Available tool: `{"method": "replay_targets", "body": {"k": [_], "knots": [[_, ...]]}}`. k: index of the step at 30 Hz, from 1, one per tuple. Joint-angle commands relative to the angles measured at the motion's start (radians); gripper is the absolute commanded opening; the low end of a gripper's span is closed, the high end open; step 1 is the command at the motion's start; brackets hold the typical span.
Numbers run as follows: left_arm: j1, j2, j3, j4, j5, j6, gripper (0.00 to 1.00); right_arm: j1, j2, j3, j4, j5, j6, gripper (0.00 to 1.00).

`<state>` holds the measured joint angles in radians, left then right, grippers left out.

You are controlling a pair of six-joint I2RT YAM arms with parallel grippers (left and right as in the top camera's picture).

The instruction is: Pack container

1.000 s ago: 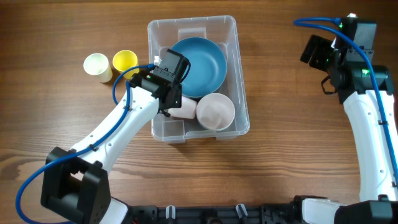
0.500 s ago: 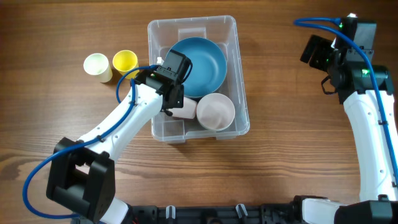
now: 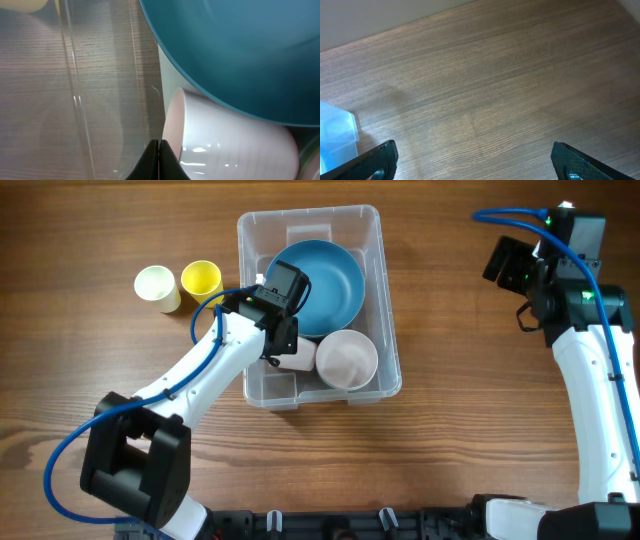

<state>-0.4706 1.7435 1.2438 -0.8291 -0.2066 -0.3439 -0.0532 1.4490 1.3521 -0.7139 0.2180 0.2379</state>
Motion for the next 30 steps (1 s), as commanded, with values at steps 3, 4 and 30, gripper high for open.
{"method": "replay_targets", "body": {"k": [3, 4, 30], "knots": [[-0.005, 0.011, 0.019, 0.006, 0.058, -0.012, 0.04, 0.001, 0.007, 0.009, 0.002, 0.014, 0.012, 1.00], [-0.005, 0.011, 0.019, 0.010, 0.071, -0.012, 0.04, 0.001, 0.007, 0.009, 0.002, 0.014, 0.012, 1.00], [-0.045, 0.009, 0.045, 0.013, 0.086, -0.002, 0.04, 0.001, 0.007, 0.009, 0.002, 0.014, 0.012, 1.00]]}}
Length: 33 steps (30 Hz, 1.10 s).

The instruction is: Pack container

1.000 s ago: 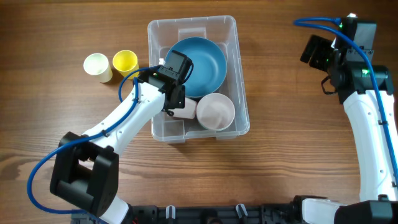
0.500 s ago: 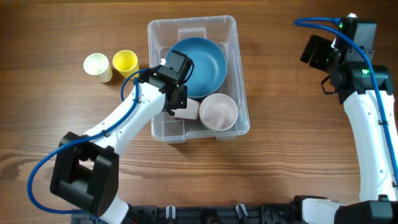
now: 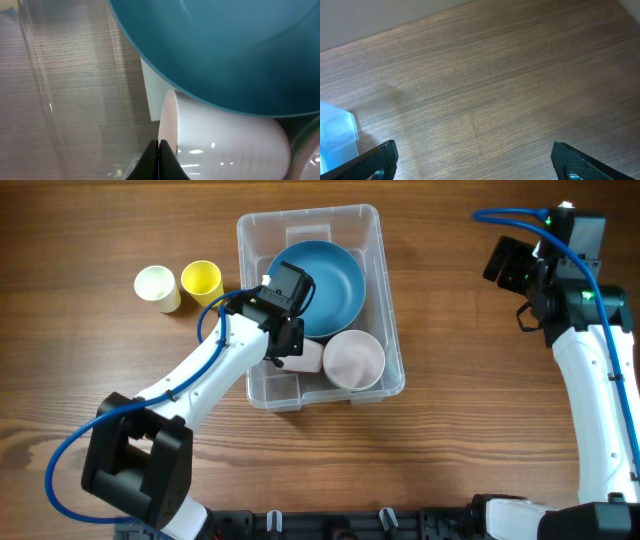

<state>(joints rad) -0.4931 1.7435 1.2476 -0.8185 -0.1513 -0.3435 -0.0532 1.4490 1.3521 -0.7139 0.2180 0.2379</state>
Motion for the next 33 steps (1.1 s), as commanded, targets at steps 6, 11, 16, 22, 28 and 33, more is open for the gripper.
{"method": "replay_targets", "body": {"k": [6, 11, 16, 22, 28, 33], "knots": [[-0.045, -0.011, 0.078, 0.000, 0.031, -0.002, 0.04, 0.001, 0.007, 0.009, 0.002, 0.014, 0.012, 1.00], [-0.052, -0.018, 0.080, -0.016, 0.026, -0.002, 0.04, 0.001, 0.007, 0.009, 0.002, 0.014, 0.012, 1.00], [-0.052, -0.032, 0.080, -0.065, -0.121, -0.064, 0.04, 0.001, 0.007, 0.009, 0.002, 0.014, 0.012, 1.00], [-0.052, -0.058, 0.080, -0.085, -0.121, -0.127, 0.04, 0.001, 0.007, 0.009, 0.002, 0.014, 0.012, 1.00], [-0.053, -0.053, 0.080, -0.130, -0.062, -0.137, 0.04, 0.001, 0.007, 0.009, 0.002, 0.014, 0.012, 1.00], [-0.053, -0.053, 0.079, -0.134, -0.047, -0.137, 0.04, 0.001, 0.007, 0.009, 0.002, 0.014, 0.012, 1.00]]}}
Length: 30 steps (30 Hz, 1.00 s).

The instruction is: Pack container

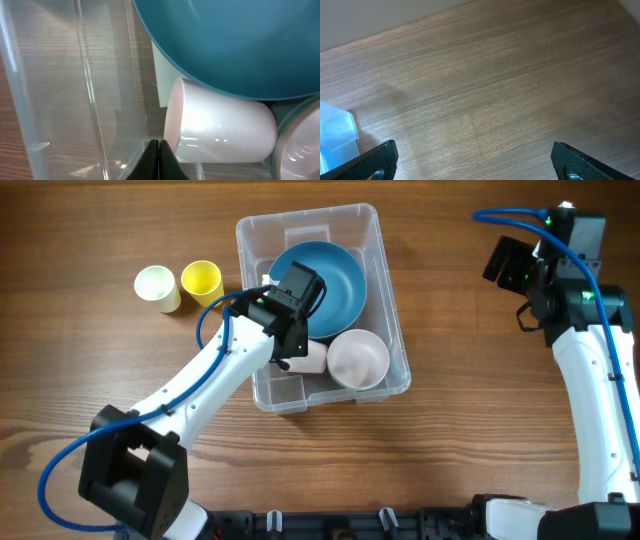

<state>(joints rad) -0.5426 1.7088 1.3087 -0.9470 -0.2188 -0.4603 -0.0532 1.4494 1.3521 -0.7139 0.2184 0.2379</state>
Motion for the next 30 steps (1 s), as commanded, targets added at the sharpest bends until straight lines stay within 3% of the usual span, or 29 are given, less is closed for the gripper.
{"method": "replay_targets", "body": {"k": [1, 17, 30], "knots": [[-0.003, -0.014, 0.018, -0.005, 0.021, -0.020, 0.04, 0.001, 0.006, 0.009, 0.002, 0.013, 0.012, 1.00], [-0.003, 0.077, 0.018, 0.027, 0.022, -0.019, 0.04, 0.001, 0.006, 0.009, 0.002, 0.013, 0.012, 1.00], [-0.003, 0.074, 0.018, 0.068, 0.160, 0.011, 0.04, 0.001, 0.006, 0.009, 0.002, 0.013, 0.013, 1.00]]}}
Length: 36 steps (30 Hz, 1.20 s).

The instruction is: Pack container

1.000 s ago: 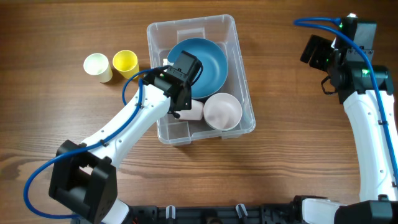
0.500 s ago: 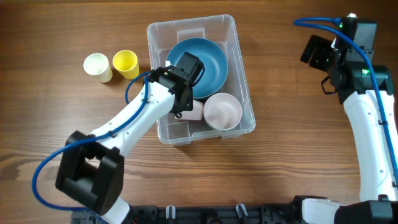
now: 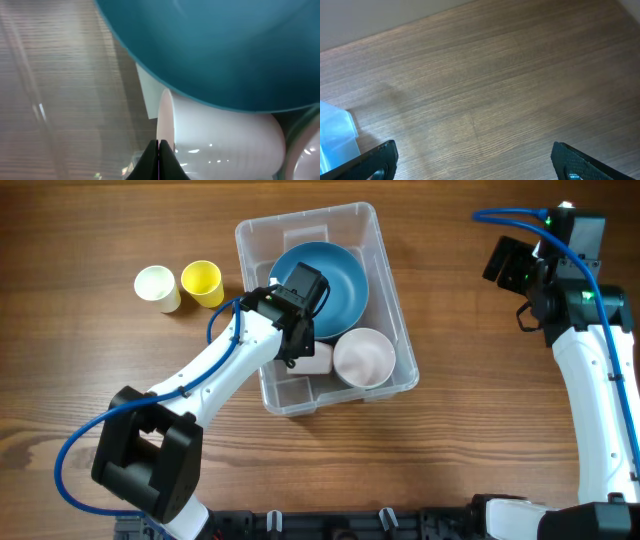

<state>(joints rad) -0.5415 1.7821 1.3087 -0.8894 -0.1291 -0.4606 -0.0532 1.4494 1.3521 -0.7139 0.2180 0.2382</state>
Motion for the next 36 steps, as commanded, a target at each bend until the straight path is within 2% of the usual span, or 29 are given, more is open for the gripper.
{"method": "replay_targets", "body": {"k": [1, 5, 9, 18, 26, 30, 36], "knots": [[-0.005, 0.000, 0.018, 0.011, 0.071, 0.011, 0.04, 0.001, 0.006, 0.009, 0.002, 0.014, 0.012, 1.00], [-0.005, -0.011, 0.018, 0.026, 0.101, 0.013, 0.04, 0.001, 0.006, 0.009, 0.002, 0.014, 0.011, 1.00], [-0.005, -0.015, 0.018, 0.050, 0.175, 0.065, 0.04, 0.001, 0.006, 0.009, 0.002, 0.014, 0.012, 1.00], [0.001, -0.030, 0.018, 0.056, 0.194, 0.064, 0.04, 0.001, 0.006, 0.009, 0.002, 0.014, 0.012, 1.00], [0.001, -0.075, 0.018, 0.113, 0.278, 0.065, 0.04, 0.001, 0.006, 0.009, 0.002, 0.014, 0.012, 1.00], [0.001, -0.090, 0.018, 0.118, 0.280, 0.065, 0.04, 0.001, 0.006, 0.009, 0.002, 0.014, 0.012, 1.00], [0.001, -0.091, 0.018, 0.111, 0.356, 0.087, 0.04, 0.001, 0.006, 0.009, 0.002, 0.014, 0.012, 1.00]]}}
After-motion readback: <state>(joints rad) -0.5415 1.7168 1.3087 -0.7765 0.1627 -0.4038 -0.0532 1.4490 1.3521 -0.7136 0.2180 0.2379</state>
